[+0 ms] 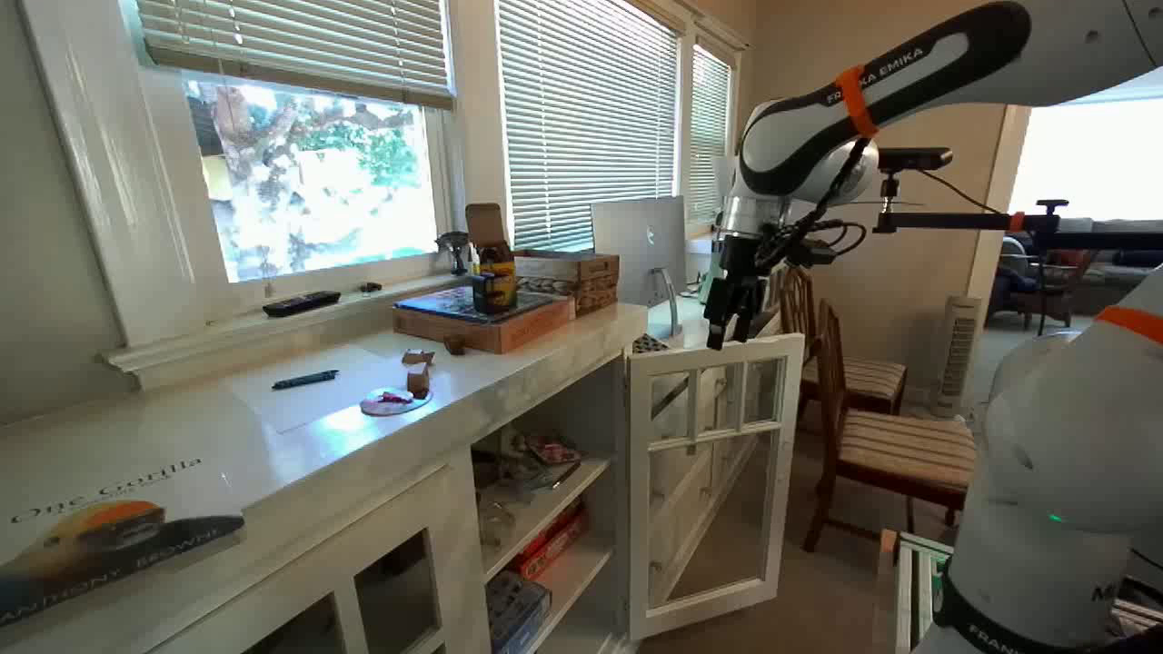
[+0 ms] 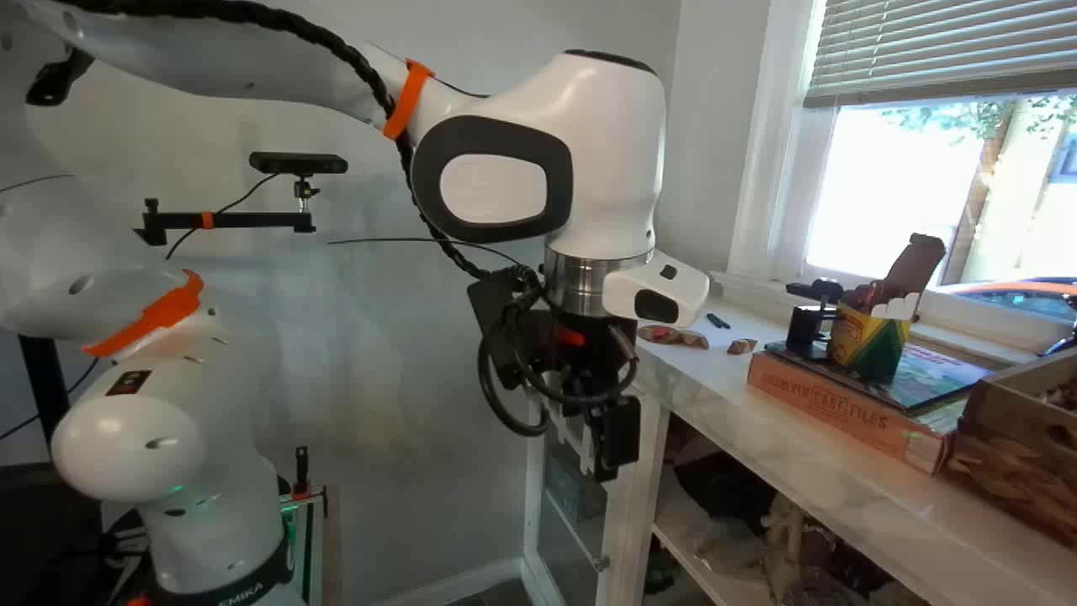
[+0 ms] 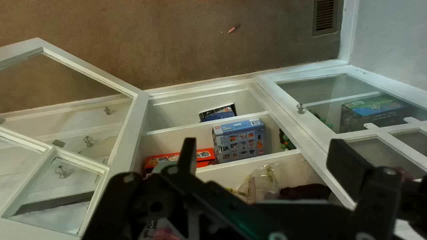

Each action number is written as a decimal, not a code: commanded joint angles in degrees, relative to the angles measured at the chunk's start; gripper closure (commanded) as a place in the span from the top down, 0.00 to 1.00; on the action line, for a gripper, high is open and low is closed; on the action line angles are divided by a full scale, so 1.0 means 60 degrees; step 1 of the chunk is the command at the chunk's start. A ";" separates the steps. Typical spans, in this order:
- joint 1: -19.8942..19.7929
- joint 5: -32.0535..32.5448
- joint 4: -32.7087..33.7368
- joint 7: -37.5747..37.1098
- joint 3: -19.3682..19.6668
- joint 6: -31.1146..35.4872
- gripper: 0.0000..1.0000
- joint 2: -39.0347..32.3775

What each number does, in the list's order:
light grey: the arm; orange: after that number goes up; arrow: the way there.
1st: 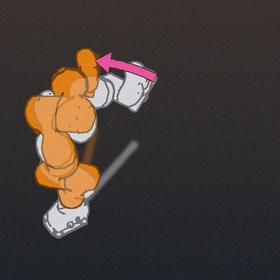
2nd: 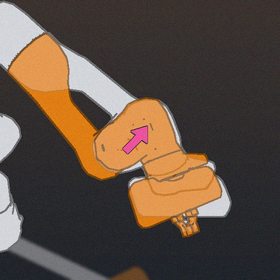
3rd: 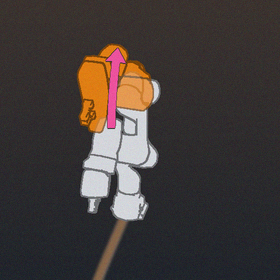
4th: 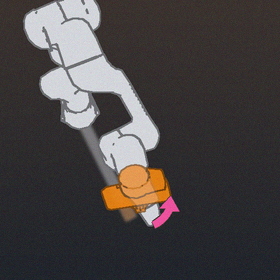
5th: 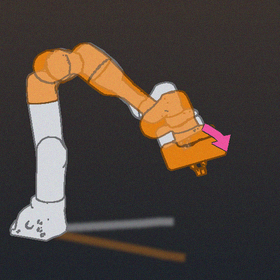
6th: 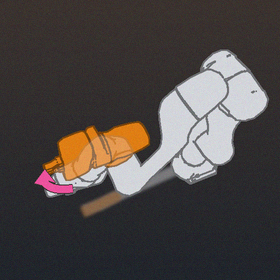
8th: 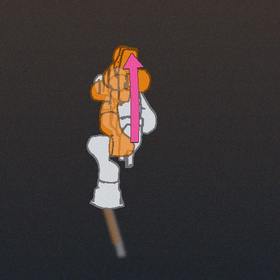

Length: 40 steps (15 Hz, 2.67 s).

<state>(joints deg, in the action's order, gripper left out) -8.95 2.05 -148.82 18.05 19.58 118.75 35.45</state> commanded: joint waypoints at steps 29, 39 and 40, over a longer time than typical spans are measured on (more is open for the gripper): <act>0.0784 -0.3879 -0.0004 0.1148 -0.0485 0.3598 1.00 -0.4107; 0.0901 -0.3928 0.0041 0.1415 -0.0597 0.3928 1.00 -0.4474; 0.0956 -0.3941 0.0001 0.1657 -0.0659 0.4184 1.00 -0.4591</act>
<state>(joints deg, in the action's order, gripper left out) -3.23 -21.01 -148.76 25.10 17.16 140.58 10.58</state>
